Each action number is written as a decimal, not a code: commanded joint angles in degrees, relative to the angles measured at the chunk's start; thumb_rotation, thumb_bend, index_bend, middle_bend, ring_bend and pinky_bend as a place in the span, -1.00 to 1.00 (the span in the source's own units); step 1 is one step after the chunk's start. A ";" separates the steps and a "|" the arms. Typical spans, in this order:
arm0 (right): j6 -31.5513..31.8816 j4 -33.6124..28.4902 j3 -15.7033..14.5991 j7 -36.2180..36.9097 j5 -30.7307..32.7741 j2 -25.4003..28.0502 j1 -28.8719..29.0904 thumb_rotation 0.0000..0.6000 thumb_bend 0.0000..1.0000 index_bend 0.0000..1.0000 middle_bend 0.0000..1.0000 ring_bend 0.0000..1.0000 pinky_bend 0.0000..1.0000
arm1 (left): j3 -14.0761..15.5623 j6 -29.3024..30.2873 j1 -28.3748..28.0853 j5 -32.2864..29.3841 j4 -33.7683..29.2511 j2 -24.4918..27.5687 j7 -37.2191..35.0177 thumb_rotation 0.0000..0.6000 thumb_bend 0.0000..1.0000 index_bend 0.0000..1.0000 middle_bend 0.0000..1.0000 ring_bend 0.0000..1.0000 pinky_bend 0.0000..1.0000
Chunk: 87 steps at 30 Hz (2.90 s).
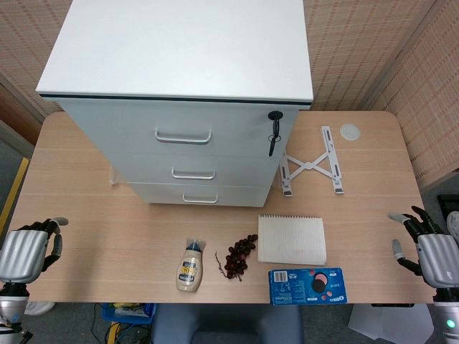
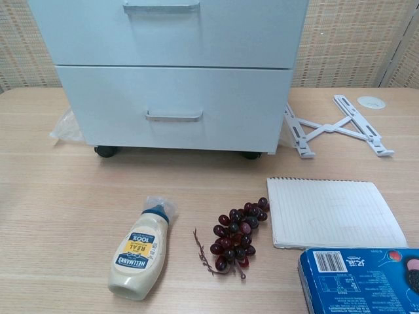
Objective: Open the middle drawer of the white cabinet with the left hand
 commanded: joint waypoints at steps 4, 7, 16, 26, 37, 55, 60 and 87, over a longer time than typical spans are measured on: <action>-0.36 0.11 -0.08 0.07 0.10 -0.09 0.11 1.00 -0.11 -0.52 -0.41 -0.58 -0.37 | 0.09 -0.51 0.02 0.28 -0.43 0.09 -0.27 1.00 0.19 -0.28 -0.02 0.06 0.25; -0.23 0.13 -0.07 0.11 0.06 -0.15 0.07 1.00 -0.11 -0.52 -0.41 -0.58 -0.37 | 0.05 -0.51 -0.15 1.46 -0.69 0.31 -1.51 1.00 0.19 -0.28 -0.02 0.06 0.25; 0.12 0.08 0.20 0.23 0.06 -0.12 0.09 1.00 -0.11 -0.52 -0.41 -0.58 -0.37 | -0.58 -2.50 -3.88 10.41 -1.52 2.40 -14.80 1.00 0.19 -0.30 0.36 0.43 0.53; -0.45 0.37 0.16 0.52 -0.30 -0.46 0.61 1.00 -0.11 -0.52 -0.41 -0.58 -0.37 | -5.03 -12.38 -13.73 11.13 -4.74 3.20 -20.01 1.00 0.19 -0.36 0.72 0.83 0.96; 0.10 0.85 0.03 1.18 0.02 -0.49 0.10 1.00 -0.11 -0.52 -0.41 -0.58 -0.37 | -12.29 -19.21 -23.16 4.12 -6.21 0.37 -19.33 1.00 0.19 -0.43 0.75 0.86 0.99; 0.73 1.66 0.00 2.30 0.32 -0.17 -0.53 1.00 -0.11 -0.52 -0.41 -0.58 -0.37 | -15.12 -23.83 -30.34 -7.34 -4.95 -4.29 -11.43 1.00 0.19 -0.45 0.77 0.87 0.99; 0.83 1.85 -0.03 2.56 0.47 -0.10 -0.73 1.00 -0.11 -0.52 -0.41 -0.58 -0.37 | -14.98 -24.65 -31.57 -10.08 -5.15 -4.82 -8.69 1.00 0.19 -0.45 0.77 0.87 1.00; 0.84 2.99 0.11 4.02 0.60 -0.12 -0.97 1.00 -0.11 -0.52 -0.41 -0.58 -0.37 | -11.23 -20.65 -31.37 -13.40 -11.94 -3.46 1.42 1.00 0.19 -0.42 0.78 0.88 1.00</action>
